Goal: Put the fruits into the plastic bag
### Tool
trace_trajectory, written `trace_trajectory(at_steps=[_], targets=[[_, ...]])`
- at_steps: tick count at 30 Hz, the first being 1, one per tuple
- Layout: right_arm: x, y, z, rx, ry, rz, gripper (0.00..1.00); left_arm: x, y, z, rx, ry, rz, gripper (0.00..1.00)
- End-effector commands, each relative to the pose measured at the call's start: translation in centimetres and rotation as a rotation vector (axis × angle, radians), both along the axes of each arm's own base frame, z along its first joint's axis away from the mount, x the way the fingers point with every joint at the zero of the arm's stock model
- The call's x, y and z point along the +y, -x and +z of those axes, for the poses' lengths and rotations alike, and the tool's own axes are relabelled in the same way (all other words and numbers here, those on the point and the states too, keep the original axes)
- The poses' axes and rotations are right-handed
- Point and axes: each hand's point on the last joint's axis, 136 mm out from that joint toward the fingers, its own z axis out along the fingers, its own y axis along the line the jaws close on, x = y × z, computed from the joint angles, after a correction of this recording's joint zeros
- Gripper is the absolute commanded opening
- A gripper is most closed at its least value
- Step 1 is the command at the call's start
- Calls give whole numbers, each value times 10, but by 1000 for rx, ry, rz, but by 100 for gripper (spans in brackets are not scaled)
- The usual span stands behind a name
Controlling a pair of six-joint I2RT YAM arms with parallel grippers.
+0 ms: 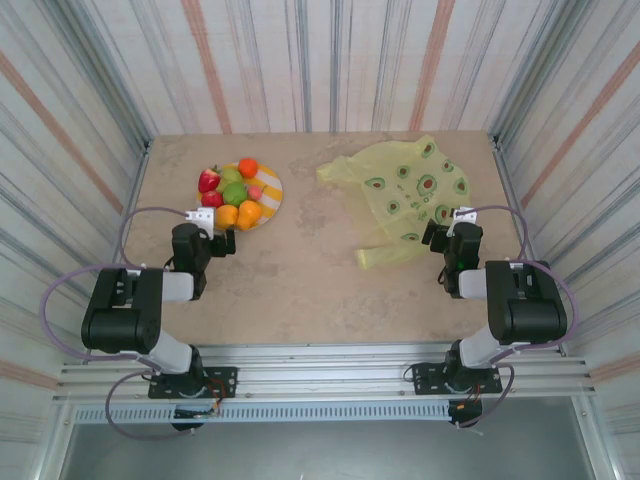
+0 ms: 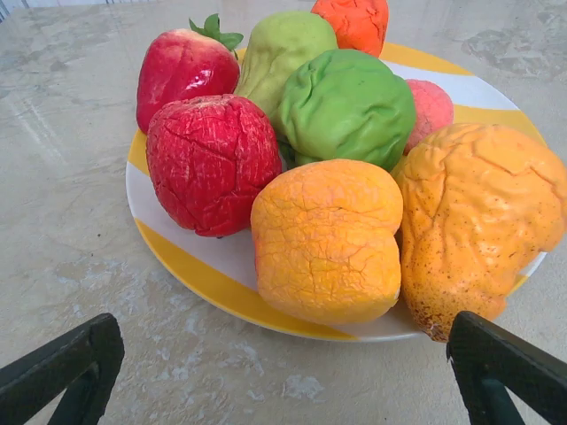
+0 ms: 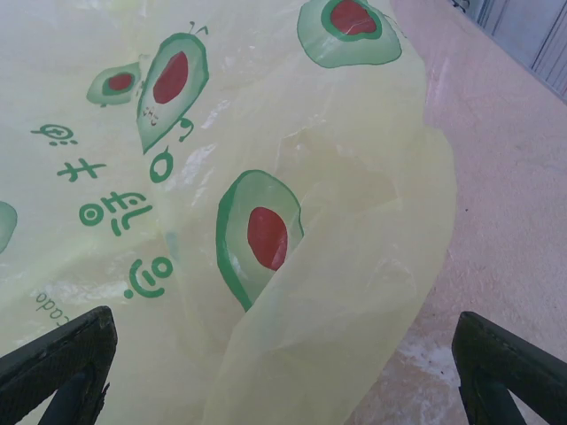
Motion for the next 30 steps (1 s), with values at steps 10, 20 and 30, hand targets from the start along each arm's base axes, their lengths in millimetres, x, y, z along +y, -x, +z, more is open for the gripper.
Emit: trace_trajectory(at_steps=[10, 20, 30], targets=[[-1, -6, 9, -25, 10, 2, 99, 3, -6, 12, -35, -16, 1, 99], [-1, -7, 9, -25, 9, 3, 99, 3, -6, 11, -33, -15, 1, 99], [-1, -7, 9, -26, 5, 4, 99, 3, -6, 12, -35, -8, -1, 99]])
